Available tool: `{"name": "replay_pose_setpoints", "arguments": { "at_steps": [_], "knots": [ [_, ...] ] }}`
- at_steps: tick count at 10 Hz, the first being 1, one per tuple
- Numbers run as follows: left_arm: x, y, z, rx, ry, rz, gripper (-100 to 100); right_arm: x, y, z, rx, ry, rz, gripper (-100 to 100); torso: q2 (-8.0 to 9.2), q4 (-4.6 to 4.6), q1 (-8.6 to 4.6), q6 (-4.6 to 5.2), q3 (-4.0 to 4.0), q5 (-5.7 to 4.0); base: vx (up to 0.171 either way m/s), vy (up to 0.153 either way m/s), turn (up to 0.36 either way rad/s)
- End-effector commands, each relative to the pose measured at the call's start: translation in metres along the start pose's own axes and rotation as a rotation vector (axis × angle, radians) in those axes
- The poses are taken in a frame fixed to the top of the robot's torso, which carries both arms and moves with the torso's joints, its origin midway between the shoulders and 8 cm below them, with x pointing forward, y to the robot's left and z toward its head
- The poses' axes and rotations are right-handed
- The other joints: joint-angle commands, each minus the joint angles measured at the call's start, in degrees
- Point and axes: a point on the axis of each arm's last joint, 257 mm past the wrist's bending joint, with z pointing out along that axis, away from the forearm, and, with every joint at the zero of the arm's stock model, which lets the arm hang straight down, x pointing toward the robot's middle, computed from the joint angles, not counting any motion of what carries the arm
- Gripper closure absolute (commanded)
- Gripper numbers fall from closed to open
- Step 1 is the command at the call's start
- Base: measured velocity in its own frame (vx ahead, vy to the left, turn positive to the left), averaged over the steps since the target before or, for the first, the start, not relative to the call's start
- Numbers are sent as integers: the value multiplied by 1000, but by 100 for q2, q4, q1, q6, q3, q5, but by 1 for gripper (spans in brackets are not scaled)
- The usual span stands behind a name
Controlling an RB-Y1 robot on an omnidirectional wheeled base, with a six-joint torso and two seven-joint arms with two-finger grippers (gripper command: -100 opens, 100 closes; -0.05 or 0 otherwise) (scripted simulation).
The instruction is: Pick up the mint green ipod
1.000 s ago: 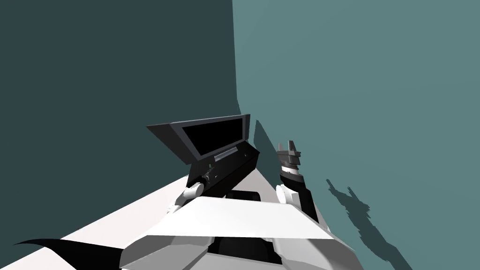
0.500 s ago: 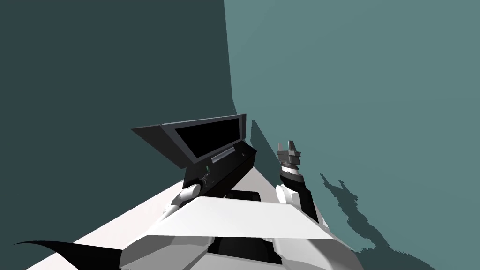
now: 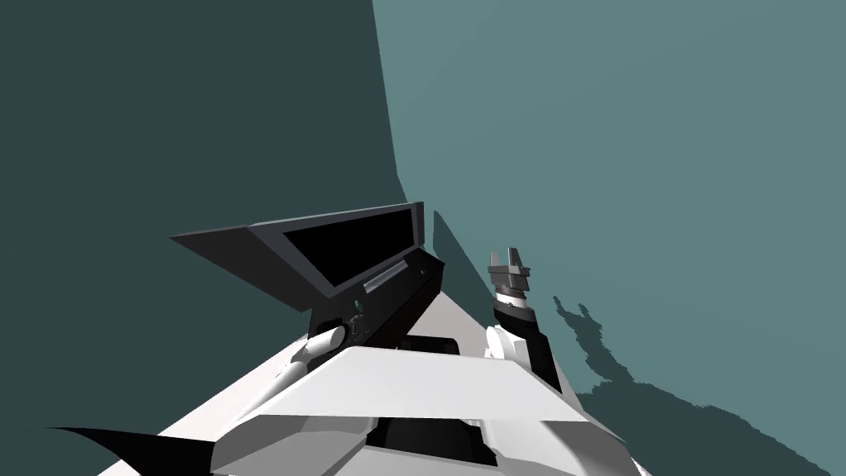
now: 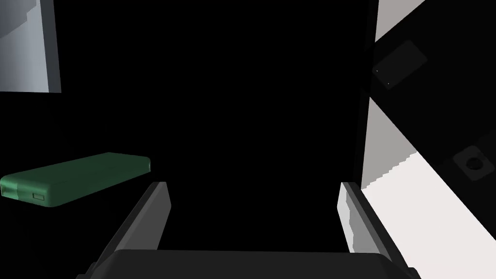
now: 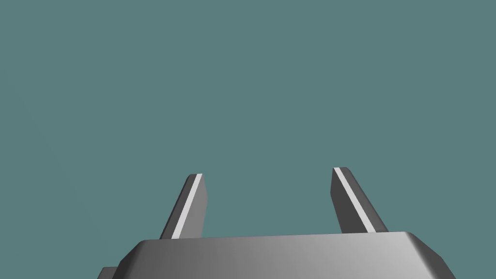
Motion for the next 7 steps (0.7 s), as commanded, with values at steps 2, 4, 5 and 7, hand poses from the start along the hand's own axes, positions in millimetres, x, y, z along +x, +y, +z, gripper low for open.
{"name": "replay_pose_setpoints", "arguments": {
  "at_steps": [2,4,5,7],
  "knots": [
    [-22,4,2,-29,-43,-41,-100,0,0,0,0,0,0,0,1,-1,-2,-7,1,1,-9,12,-55],
    [-47,6,-1,-66,-92,-103,-100,0,0,0,0,0,0,0,-5,-1,-4,-1,-3,-1,-12,26,-200],
    [-65,6,-5,-95,-131,-160,-100,0,0,0,0,0,0,0,1,-1,-1,-7,0,1,-3,33,-318],
    [-88,7,-11,-122,-178,-222,-100,0,0,0,0,0,0,0,0,-1,-1,-7,0,2,-12,29,-176]
  ]
}}
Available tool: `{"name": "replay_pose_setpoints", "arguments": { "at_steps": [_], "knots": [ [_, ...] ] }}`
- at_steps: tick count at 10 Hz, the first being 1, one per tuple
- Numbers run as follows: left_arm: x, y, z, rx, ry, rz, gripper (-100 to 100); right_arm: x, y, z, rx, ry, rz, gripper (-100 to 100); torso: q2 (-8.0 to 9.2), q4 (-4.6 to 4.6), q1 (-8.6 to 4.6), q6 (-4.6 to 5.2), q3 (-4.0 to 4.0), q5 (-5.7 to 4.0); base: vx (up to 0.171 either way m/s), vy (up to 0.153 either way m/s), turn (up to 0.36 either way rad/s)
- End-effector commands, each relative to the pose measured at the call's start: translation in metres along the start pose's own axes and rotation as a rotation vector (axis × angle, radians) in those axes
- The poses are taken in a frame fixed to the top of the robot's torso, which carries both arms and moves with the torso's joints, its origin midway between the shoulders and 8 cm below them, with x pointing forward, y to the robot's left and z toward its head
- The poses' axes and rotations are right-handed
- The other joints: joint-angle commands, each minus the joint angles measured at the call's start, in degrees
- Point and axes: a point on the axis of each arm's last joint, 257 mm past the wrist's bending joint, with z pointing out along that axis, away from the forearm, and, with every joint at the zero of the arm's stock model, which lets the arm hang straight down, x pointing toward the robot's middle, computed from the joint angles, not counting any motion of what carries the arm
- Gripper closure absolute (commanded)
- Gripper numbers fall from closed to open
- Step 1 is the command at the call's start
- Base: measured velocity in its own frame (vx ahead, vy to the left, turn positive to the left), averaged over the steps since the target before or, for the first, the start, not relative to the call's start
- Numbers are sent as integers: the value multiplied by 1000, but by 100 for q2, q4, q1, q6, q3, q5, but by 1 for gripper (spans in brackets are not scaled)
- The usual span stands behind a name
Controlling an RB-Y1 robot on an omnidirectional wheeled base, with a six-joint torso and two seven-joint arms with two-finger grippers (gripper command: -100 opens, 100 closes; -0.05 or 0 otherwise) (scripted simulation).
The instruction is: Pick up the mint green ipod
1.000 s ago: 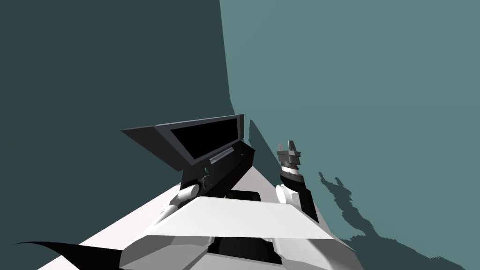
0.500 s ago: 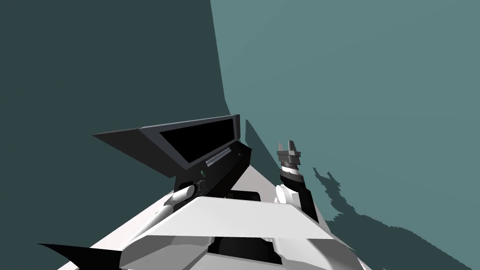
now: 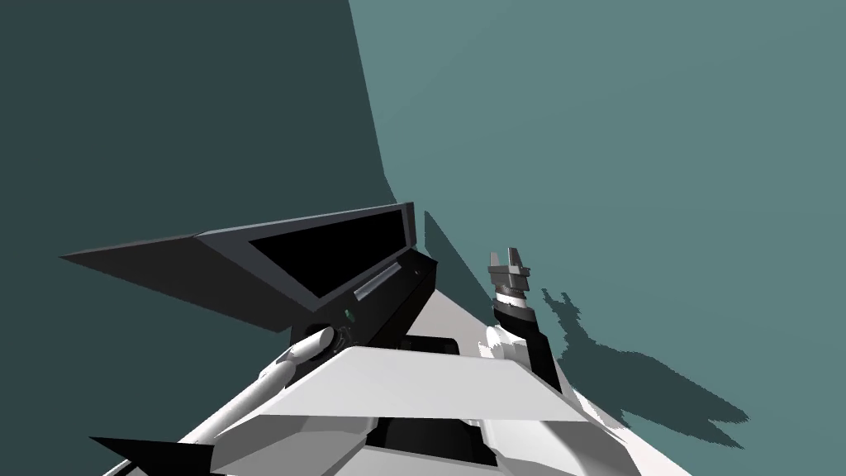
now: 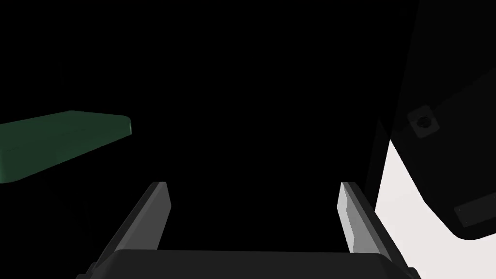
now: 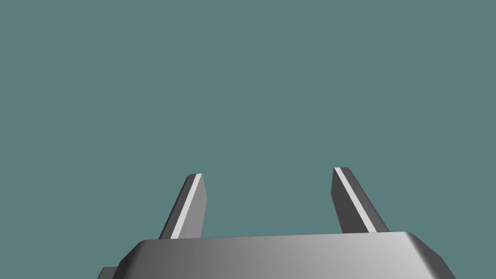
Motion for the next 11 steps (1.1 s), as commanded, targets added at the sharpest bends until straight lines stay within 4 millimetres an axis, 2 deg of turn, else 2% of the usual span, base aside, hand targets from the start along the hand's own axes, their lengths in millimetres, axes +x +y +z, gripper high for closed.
{"name": "replay_pose_setpoints", "arguments": {
  "at_steps": [1,4,5,6,9,10,11],
  "knots": [
    [-27,-2,-5,-36,-54,-86,-100,0,0,0,0,0,0,0,0,0,0,0,0,0,-11,59,-401],
    [-52,-5,-9,-55,-103,-154,-100,0,0,0,0,0,0,0,-3,0,4,1,-1,2,-20,36,-169],
    [-68,-9,-15,-69,-135,-210,-100,0,0,0,0,0,0,0,0,0,-1,-5,0,2,5,27,-255],
    [-68,-9,-15,-69,-135,-210,-100,0,0,0,0,0,0,0,-6,0,0,0,-3,0,3,28,-120],
    [-105,-22,-33,-89,-210,-359,-100,0,0,0,0,0,0,0,-7,-1,6,0,-3,2,-5,45,-273],
    [-105,-22,-33,-89,-210,-359,-100,0,0,0,0,0,0,0,-8,-1,10,0,-4,3,-6,42,-123],
    [-114,-26,-39,-92,-227,-401,-100,0,0,0,0,0,0,0,-7,-1,4,-6,-4,4,-13,15,-145]
  ]
}}
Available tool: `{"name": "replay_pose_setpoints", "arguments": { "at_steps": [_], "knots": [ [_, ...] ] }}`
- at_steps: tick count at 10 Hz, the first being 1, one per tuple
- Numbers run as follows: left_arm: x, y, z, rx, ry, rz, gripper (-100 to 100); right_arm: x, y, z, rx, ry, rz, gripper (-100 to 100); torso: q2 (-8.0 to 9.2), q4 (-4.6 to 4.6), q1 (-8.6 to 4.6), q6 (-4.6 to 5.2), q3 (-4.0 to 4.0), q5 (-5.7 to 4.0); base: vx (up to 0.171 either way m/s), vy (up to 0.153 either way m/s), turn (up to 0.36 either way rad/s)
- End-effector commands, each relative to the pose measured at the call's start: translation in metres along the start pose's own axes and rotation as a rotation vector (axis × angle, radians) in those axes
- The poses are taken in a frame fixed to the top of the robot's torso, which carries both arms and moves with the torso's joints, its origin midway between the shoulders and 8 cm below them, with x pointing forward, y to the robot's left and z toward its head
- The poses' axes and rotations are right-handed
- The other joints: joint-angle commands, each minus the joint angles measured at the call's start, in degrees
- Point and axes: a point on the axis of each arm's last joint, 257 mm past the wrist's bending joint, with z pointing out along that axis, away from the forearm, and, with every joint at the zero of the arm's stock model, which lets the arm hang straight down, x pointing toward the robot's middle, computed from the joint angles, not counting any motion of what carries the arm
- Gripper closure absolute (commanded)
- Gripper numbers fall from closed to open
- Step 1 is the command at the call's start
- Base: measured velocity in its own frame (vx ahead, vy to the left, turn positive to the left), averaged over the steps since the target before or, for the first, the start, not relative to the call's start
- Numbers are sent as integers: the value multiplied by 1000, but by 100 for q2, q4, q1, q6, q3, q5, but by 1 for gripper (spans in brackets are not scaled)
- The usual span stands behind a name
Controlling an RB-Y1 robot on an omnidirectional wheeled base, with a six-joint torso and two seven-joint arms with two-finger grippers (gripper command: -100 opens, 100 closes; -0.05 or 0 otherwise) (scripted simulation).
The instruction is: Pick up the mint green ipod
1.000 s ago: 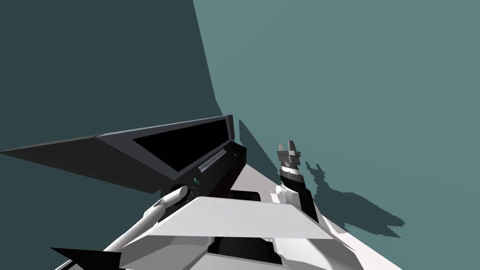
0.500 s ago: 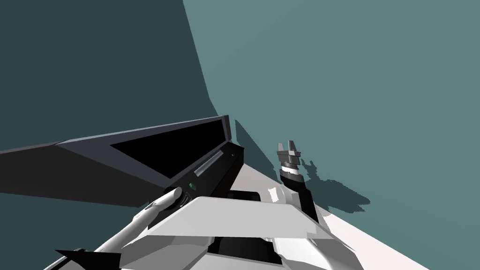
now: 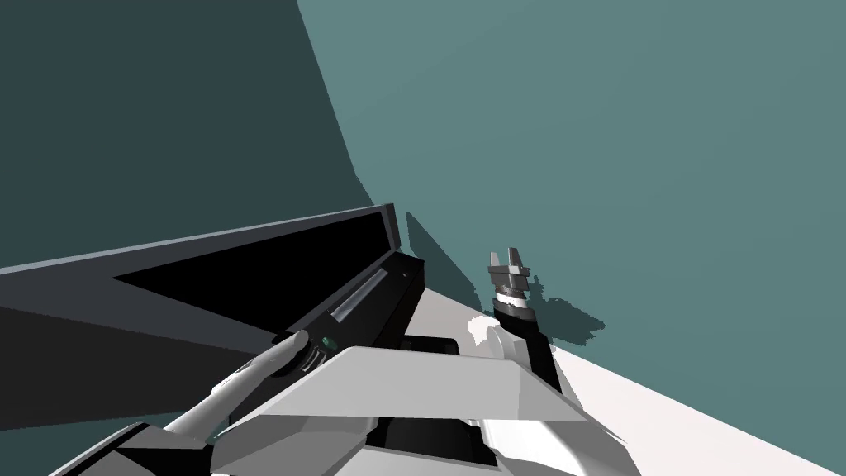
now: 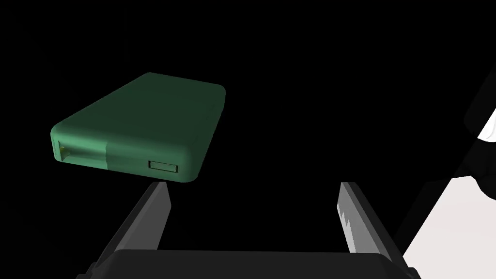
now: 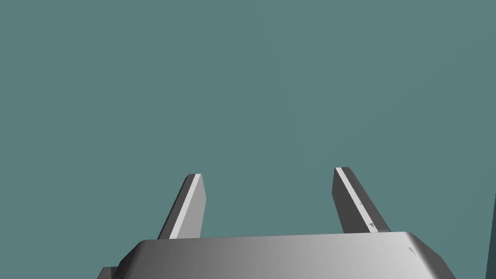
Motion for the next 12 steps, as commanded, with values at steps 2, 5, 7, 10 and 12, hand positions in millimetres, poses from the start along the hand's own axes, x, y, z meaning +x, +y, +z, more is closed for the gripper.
{"name": "replay_pose_setpoints", "arguments": {
  "at_steps": [2,5,7,10,12],
  "knots": [
    [-17,-16,-12,-6,-32,-93,-100,0,0,0,0,0,0,0,-3,0,3,2,-1,0,-1,35,-237],
    [-23,-25,-19,-6,-45,-141,-100,0,0,0,0,0,0,0,-6,-2,2,-4,-4,2,5,28,-97],
    [-22,-26,-21,-6,-45,-146,-100,0,0,0,0,0,0,0,-11,-2,-3,-1,-6,0,12,13,-84],
    [-23,-17,-7,-4,-41,-165,-100,0,0,0,0,0,0,0,-1,-1,0,-3,-1,2,-18,25,-63],
    [-23,-14,-4,-6,-42,-168,-100,0,0,0,0,0,0,0,9,2,4,-3,5,3,-30,24,-72]
  ]
}}
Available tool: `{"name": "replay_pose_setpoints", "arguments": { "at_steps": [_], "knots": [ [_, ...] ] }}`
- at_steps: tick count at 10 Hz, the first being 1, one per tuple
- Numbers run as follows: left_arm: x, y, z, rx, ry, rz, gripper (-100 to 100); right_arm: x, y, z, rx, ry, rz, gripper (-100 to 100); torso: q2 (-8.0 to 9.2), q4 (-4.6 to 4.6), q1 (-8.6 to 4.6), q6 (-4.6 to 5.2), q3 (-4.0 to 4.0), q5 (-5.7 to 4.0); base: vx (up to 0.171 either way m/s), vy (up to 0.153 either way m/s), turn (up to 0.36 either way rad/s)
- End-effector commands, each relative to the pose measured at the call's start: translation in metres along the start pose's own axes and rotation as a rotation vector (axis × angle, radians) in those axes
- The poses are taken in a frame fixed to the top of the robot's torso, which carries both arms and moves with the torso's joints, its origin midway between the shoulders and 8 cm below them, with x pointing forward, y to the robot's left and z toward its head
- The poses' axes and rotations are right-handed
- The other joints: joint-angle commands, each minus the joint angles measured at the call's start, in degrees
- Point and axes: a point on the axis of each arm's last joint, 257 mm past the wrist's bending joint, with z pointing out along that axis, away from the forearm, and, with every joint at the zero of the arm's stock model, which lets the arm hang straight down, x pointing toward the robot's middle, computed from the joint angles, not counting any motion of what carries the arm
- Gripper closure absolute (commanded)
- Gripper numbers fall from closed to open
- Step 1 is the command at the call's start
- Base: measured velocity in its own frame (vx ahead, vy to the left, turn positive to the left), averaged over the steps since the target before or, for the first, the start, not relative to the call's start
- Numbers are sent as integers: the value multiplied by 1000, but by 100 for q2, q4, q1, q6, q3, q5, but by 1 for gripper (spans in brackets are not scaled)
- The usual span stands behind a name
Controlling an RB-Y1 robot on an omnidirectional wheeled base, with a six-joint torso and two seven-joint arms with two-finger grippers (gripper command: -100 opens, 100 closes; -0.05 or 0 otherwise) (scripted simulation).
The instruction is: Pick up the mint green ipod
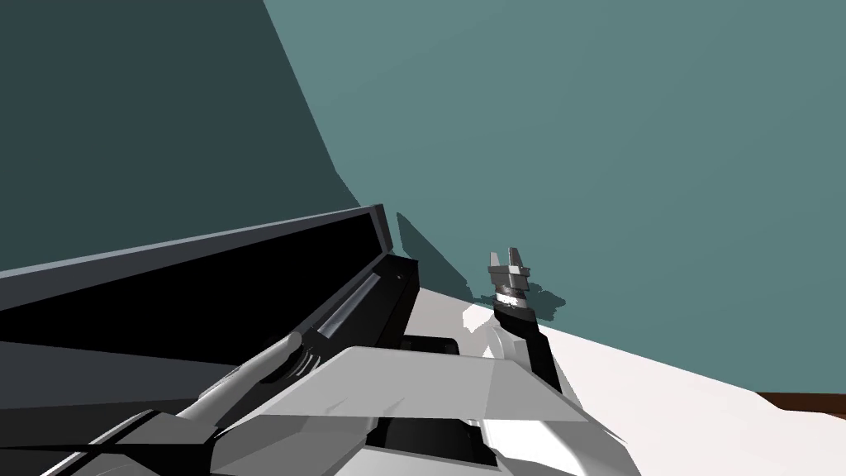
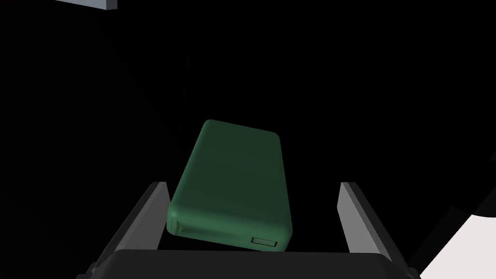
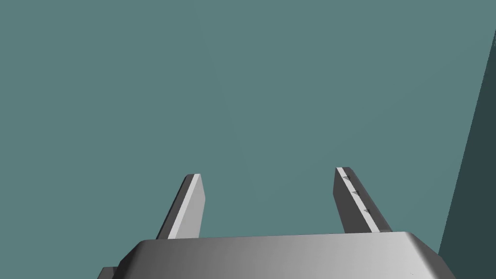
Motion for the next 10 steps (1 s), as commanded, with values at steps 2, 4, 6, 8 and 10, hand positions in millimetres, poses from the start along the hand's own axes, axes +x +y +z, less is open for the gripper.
{"name": "replay_pose_setpoints", "arguments": {
  "at_steps": [2,4,6,8,10],
  "knots": [
    [0,-2,-1,3,0,0,100,0,0,0,0,0,0,0,-5,-2,-8,2,-3,4,0,0,0],
    [0,-1,0,1,0,0,100,0,0,0,0,0,0,0,-8,-2,-7,1,-5,1,0,0,0],
    [0,-1,0,1,0,0,0,0,0,0,0,0,0,0,-8,-2,-8,1,-5,0,0,0,0],
    [2,-13,-18,-1,-5,21,100,0,0,0,0,0,0,0,-15,-4,-18,-6,-9,-6,42,-42,150],
    [2,-9,-14,1,-4,18,0,0,0,0,0,0,0,0,-17,-5,-21,-2,-11,-3,12,-15,20]
  ]
}}
